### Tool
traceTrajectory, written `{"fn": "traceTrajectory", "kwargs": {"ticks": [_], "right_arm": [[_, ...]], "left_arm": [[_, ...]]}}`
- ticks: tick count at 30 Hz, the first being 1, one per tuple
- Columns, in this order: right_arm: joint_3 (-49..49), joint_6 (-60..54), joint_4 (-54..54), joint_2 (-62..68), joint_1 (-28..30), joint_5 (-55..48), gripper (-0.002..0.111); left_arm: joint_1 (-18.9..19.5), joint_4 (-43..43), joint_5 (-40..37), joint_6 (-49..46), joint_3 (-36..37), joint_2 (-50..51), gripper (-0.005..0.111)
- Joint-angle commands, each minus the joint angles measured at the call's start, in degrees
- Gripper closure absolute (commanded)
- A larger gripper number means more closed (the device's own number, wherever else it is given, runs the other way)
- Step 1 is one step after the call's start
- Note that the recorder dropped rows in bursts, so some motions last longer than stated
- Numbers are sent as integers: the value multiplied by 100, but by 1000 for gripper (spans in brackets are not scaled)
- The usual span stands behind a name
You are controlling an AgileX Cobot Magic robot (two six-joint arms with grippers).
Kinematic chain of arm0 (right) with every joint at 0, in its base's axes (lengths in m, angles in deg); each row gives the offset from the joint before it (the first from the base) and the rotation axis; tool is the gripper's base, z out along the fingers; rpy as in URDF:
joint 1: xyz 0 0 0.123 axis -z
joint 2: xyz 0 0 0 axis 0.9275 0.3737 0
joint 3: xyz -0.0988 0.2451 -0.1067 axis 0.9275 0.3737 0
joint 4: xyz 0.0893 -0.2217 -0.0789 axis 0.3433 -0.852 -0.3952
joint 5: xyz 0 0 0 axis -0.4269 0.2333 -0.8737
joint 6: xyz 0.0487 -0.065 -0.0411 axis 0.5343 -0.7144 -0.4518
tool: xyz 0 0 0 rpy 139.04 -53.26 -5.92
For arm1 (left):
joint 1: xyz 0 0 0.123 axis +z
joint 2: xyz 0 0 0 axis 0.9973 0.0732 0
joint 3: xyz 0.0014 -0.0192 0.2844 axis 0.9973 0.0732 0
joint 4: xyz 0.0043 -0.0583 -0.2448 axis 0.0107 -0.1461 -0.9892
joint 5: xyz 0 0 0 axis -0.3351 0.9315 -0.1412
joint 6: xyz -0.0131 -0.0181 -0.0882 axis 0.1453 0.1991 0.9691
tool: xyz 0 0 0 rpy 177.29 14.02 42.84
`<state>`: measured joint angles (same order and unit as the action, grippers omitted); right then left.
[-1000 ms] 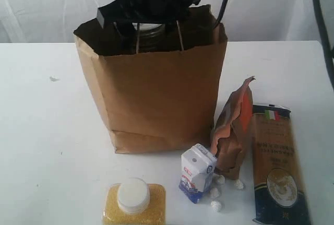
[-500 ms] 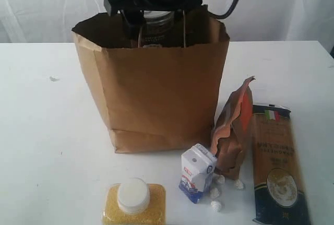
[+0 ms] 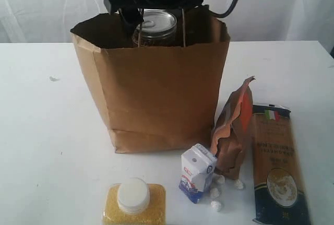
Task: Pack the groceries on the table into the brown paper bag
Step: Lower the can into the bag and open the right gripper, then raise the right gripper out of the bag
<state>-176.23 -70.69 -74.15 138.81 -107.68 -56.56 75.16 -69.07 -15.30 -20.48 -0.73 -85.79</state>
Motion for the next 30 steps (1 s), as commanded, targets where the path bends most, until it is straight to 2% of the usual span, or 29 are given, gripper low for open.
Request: {"fn": "traceTrajectory", "kwargs": {"ticks": [1, 13, 19, 30], "right_arm": [[-33, 47, -5, -87, 30, 50, 31], [-33, 23, -275, -1335, 30, 50, 32], [150, -140, 13, -1957, 20, 50, 36], [1522, -1057, 1200, -2911, 0, 50, 36]], "left_arm": [[18, -3, 17, 7, 24, -29, 107], [18, -3, 17, 7, 24, -29, 107], [18, -3, 17, 7, 24, -29, 107], [18, -3, 17, 7, 24, -29, 107]]}}
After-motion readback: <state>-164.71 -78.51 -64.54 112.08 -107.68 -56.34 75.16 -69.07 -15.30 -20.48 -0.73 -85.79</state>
